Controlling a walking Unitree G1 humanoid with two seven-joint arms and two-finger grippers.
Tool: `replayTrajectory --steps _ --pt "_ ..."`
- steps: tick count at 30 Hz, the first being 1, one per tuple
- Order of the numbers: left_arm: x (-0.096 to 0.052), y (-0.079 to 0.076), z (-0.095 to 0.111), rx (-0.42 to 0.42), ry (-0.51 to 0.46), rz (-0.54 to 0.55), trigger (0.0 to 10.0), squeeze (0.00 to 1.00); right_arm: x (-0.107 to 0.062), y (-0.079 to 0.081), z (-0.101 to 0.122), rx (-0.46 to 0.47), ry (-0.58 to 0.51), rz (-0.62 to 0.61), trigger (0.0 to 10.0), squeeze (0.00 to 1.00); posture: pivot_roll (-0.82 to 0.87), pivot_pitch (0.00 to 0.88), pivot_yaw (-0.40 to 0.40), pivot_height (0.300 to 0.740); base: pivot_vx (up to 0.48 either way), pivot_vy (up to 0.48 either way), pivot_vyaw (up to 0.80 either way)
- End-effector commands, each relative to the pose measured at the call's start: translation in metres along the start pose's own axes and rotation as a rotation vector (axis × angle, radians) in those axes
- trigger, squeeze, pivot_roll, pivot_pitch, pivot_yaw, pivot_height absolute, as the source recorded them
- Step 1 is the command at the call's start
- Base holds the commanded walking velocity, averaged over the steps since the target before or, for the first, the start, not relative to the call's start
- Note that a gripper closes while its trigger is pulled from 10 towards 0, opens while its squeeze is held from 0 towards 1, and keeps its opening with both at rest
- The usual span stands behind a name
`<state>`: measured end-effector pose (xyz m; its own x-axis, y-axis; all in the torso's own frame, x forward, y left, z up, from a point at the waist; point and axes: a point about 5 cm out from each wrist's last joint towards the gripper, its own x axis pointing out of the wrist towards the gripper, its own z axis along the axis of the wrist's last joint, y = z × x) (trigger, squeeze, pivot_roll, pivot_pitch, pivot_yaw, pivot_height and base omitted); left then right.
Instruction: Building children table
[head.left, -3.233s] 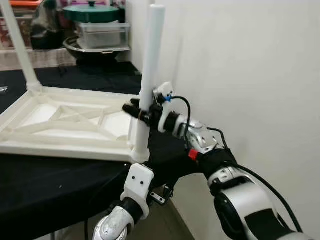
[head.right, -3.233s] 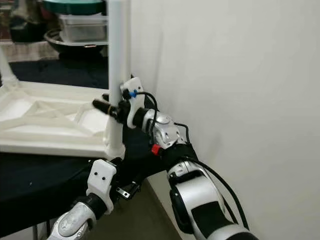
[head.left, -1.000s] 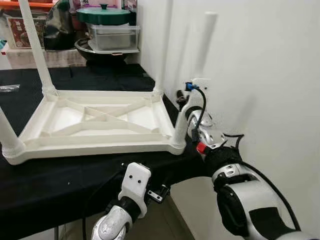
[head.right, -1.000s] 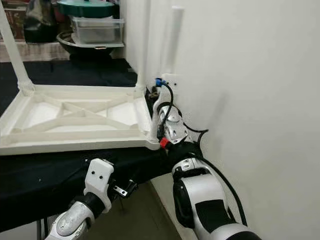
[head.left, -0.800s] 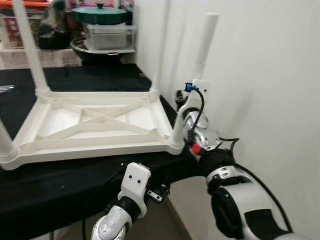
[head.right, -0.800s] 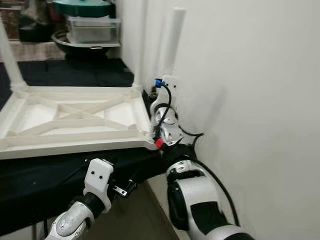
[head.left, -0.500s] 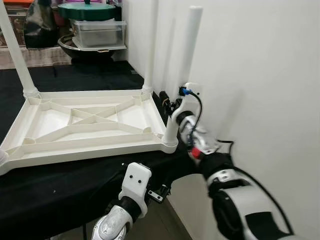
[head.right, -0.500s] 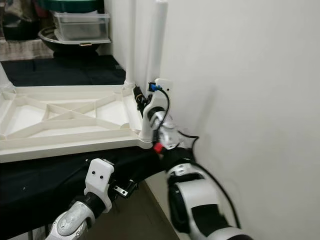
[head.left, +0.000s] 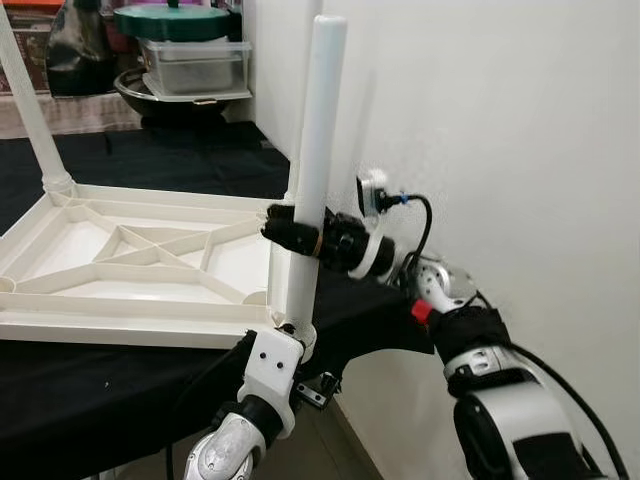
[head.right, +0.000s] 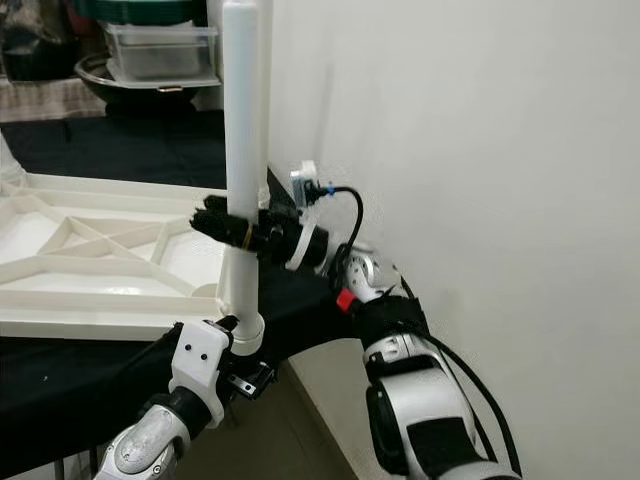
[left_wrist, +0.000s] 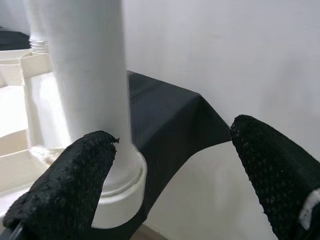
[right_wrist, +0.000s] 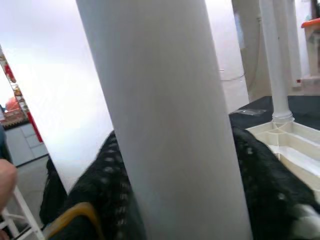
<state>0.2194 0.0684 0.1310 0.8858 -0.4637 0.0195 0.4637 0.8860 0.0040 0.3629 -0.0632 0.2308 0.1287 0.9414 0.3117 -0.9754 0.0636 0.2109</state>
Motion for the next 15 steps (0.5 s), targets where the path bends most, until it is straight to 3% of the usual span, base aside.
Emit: replayTrajectory --steps 1,2,3,8,10,12,13,14,15 --pt "-0.001 -0.002 -0.001 0.004 0.004 0.000 10.0 0.00 0.007 -0.008 -0.007 -0.038 0.034 -0.109 0.0 0.00 0.10 0.006 -0.133 0.740 0.000 0.000 0.00" --pt "-0.001 -0.002 -0.001 0.004 0.004 0.000 10.0 0.00 0.007 -0.008 -0.007 -0.038 0.034 -0.109 0.0 0.00 0.10 0.006 -0.133 0.740 0.000 0.000 0.00" --pt "0.000 -0.002 -0.001 0.003 0.003 0.001 10.0 0.00 0.009 -0.012 -0.012 -0.045 0.033 -0.192 0.0 0.00 0.10 0.009 -0.133 0.740 0.000 0.000 0.00" --pt "0.000 -0.002 -0.001 0.001 0.003 0.001 10.0 0.00 0.005 -0.005 -0.019 -0.028 0.062 -0.122 0.0 0.00 0.10 0.009 -0.130 0.740 0.000 0.000 0.00" --pt "0.000 -0.002 -0.001 0.001 0.003 0.001 10.0 0.00 0.004 -0.007 -0.020 -0.056 0.073 -0.169 0.0 0.00 0.10 0.009 -0.131 0.740 0.000 0.000 0.00" --pt "0.000 -0.001 -0.001 0.002 0.003 0.002 10.0 0.00 0.000 -0.027 -0.017 -0.136 0.099 -0.507 0.0 0.00 0.10 0.012 -0.131 0.740 0.000 0.000 0.00" --pt "0.000 -0.001 -0.001 0.002 0.003 0.002 10.0 0.00 0.000 -0.027 -0.017 -0.136 0.099 -0.507 0.0 0.00 0.10 0.012 -0.131 0.740 0.000 0.000 0.00" --pt "0.000 -0.001 -0.001 0.003 0.003 0.003 10.0 0.00 -0.005 -0.035 -0.015 -0.173 0.121 -0.653 0.0 0.00 0.09 0.013 -0.129 0.740 0.000 0.000 0.00" --pt "0.000 -0.001 -0.001 0.003 0.003 0.003 10.0 0.00 -0.005 -0.035 -0.015 -0.173 0.121 -0.653 0.0 0.00 0.09 0.013 -0.129 0.740 0.000 0.000 0.00"
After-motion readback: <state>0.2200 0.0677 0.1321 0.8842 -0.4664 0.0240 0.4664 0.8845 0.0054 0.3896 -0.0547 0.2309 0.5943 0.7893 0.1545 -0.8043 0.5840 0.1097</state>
